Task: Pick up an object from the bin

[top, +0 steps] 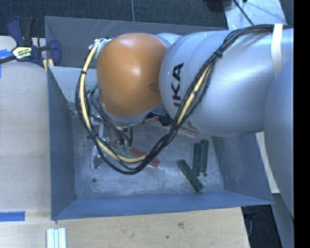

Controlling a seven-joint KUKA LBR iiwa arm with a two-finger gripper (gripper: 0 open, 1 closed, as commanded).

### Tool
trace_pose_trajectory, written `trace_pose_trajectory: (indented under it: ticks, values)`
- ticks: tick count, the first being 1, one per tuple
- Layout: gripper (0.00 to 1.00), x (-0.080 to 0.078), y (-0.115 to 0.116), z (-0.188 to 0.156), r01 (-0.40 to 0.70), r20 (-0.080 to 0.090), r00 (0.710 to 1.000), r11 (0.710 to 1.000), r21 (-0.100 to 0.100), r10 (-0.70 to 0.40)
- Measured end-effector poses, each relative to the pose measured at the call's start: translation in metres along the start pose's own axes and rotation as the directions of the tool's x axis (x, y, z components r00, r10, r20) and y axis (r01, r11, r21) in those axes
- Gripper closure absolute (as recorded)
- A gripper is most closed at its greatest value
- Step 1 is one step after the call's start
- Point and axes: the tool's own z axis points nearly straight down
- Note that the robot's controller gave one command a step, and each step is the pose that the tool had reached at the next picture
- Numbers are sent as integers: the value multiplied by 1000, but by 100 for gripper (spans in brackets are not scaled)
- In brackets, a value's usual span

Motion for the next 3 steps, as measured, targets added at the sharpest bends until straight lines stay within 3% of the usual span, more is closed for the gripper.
trace_pose_trajectory:
  ticks: [1,2,3]
  values:
    - [0,-56,-52,63,-27,6,1000,1000,-2,27]
    - [0,-55,-94,49,-99,-13,995,995,5,99]
    - [100,-25,-106,148,52,7,999,999,-2,-52]
